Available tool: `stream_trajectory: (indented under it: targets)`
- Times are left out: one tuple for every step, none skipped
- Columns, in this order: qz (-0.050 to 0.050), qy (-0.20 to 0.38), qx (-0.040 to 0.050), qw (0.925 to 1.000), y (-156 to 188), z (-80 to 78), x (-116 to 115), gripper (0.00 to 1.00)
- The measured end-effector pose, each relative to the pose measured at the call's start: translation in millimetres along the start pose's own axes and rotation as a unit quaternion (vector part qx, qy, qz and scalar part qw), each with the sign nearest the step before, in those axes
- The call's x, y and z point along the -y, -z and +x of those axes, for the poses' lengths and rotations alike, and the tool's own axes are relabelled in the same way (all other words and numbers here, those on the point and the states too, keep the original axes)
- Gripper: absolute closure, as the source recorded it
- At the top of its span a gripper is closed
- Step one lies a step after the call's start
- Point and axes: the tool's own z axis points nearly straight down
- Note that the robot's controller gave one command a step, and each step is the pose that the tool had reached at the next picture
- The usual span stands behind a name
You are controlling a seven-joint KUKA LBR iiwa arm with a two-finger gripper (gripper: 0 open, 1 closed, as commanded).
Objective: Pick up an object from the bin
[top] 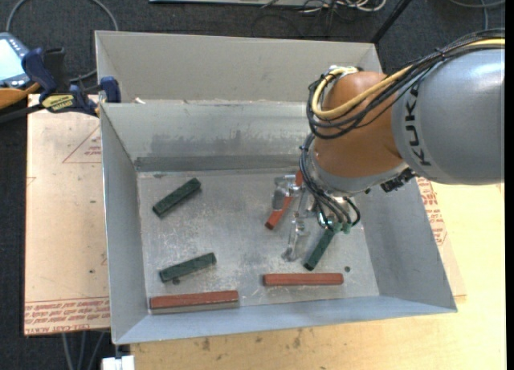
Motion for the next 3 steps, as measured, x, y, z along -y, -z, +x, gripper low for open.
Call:
stream_trajectory:
  targets:
    - [0.001,0.194,0.0039,0.9809,-87.1,-74.4,39.3,0.00]
    - [0.000,0.193,0.0046,0.9812,-86.8,-75.1,38.8,0.00]
    - [0.000,0.192,0.0053,0.9814,-86.4,-75.9,38.4,0.00]
